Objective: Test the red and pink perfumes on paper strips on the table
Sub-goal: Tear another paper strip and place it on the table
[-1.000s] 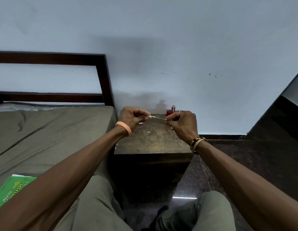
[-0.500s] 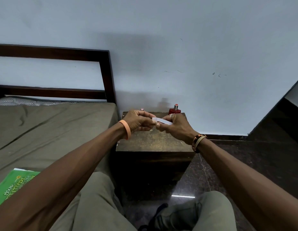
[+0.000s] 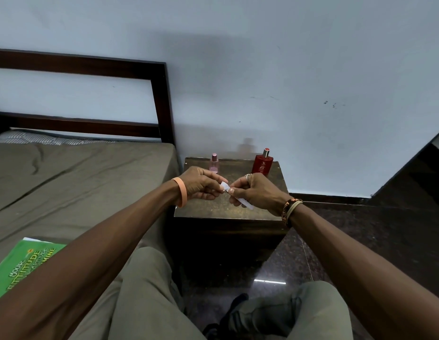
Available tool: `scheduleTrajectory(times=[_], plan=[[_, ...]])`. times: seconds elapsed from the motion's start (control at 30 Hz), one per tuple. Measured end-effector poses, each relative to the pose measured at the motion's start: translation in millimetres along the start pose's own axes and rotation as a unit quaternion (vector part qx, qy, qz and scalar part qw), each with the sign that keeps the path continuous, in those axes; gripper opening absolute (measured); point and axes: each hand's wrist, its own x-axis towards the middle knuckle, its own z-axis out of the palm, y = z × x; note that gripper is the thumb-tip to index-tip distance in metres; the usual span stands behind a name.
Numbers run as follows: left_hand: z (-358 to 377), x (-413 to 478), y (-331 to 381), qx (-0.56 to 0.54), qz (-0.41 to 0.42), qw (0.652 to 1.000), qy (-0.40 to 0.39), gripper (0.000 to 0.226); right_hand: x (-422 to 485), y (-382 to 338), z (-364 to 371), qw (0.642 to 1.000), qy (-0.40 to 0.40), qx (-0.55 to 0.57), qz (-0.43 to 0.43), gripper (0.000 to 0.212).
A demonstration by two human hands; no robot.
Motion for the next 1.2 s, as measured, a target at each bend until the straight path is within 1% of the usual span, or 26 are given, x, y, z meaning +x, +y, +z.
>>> scheduleTrajectory(times=[0.1,0.2,0.37,0.47,0.53,0.7,0.77,0.87,1.0,1.07,1.13,1.2], plan=[[-4,4,-7,-0.013,0.002,1.000,-0.005,0.022,7,4,6,1.000,0.009,-0.007,0.014,0.020],[-6,9,-15,0.018,0.030,0.999,0.013,0.019,14,7,9,1.000,0.017,-0.008,0.013,0.021],[-10,20,-23,0.024,0.035,0.999,0.030,0.009,29,9,14,0.994,0.040,-0.096,-0.024,0.016],[-17,27,-26,0.026,0.041,0.998,0.043,0.012,40,11,16,0.989,0.056,-0.135,-0.038,0.016],[-23,31,-29,0.023,0.044,0.997,0.055,0.012,47,14,19,0.989,0.050,-0.135,-0.042,0.016],[-37,44,-40,-0.001,0.047,0.996,0.081,0.017,72,20,27,0.990,0.037,-0.132,-0.040,0.009],[-45,50,-47,-0.012,0.035,0.995,0.092,0.018,82,24,33,0.990,0.025,-0.134,-0.036,0.008],[-58,63,-64,-0.027,0.007,0.995,0.092,0.013,101,31,45,0.987,0.012,-0.153,-0.035,0.014],[-70,77,-91,-0.051,-0.036,0.994,0.087,0.004,123,47,67,0.986,0.026,-0.161,-0.016,0.010],[-74,84,-106,-0.068,-0.060,0.992,0.091,0.006,132,59,80,0.986,0.039,-0.160,-0.005,0.014],[-76,90,-121,-0.109,-0.082,0.986,0.098,0.008,139,70,93,0.985,0.054,-0.166,-0.006,0.024],[-78,97,-136,-0.167,-0.105,0.974,0.109,0.007,147,79,104,0.984,0.068,-0.166,-0.002,0.025]])
